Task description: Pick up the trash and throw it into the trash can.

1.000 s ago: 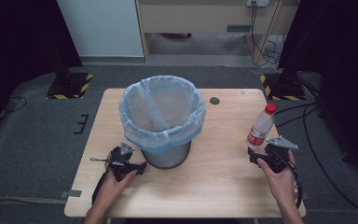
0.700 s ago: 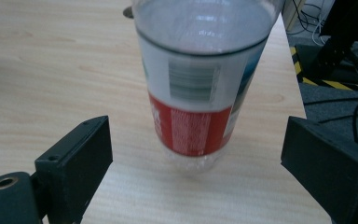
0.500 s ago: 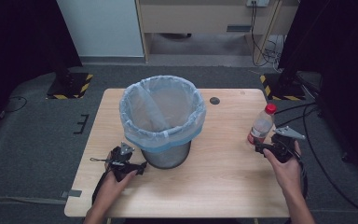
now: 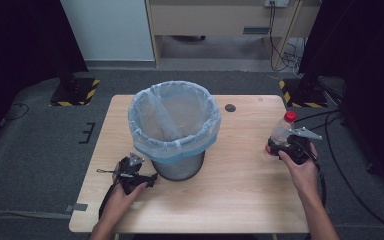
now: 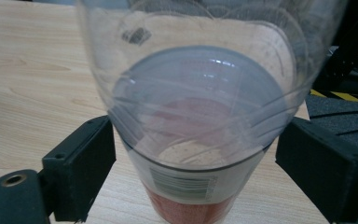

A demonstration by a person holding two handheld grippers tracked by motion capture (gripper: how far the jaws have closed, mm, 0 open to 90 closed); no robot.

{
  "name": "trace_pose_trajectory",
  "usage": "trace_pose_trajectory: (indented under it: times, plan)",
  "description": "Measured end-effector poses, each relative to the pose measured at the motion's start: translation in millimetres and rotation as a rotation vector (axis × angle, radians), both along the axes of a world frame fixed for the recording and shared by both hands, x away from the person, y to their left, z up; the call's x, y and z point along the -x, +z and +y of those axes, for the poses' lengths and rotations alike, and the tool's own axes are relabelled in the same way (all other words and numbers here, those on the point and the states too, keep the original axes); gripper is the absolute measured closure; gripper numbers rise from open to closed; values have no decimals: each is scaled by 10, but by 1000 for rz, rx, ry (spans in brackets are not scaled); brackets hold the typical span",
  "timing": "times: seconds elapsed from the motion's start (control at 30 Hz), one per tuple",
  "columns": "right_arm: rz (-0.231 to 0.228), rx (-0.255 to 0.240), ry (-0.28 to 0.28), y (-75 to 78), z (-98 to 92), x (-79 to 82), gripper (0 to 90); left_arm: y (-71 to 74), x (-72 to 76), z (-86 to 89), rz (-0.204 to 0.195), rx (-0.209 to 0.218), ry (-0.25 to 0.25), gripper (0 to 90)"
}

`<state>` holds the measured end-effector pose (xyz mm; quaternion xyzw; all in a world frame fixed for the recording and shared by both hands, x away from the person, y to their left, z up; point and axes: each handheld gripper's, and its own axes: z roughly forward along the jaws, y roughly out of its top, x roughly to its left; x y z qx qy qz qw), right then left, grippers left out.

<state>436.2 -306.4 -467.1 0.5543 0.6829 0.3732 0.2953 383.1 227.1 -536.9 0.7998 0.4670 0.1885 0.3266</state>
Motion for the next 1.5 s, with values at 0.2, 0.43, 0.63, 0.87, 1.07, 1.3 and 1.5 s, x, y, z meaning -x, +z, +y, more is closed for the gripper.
trace_pose_trajectory:
  times: [0.2,0.43,0.63,0.87,1.07,1.3,1.5]
  plan:
    - [4,-10,6,-26,-16,-30,176,0,0,0,0,0,0,0]
    - [-1,-17,16,-26,-10,-35,203,0,0,0,0,0,0,0]
    - [0,-12,20,-52,1,-56,233,0,0,0,0,0,0,0]
    - [-5,-15,26,-47,-4,-63,263,0,0,0,0,0,0,0]
    - [-28,-24,37,8,0,-25,268,0,0,0,0,0,0,0]
    - [-35,-38,53,76,4,11,269,0,0,0,0,0,0,0]
    - [-52,-49,80,239,42,14,269,0,0,0,0,0,0,0]
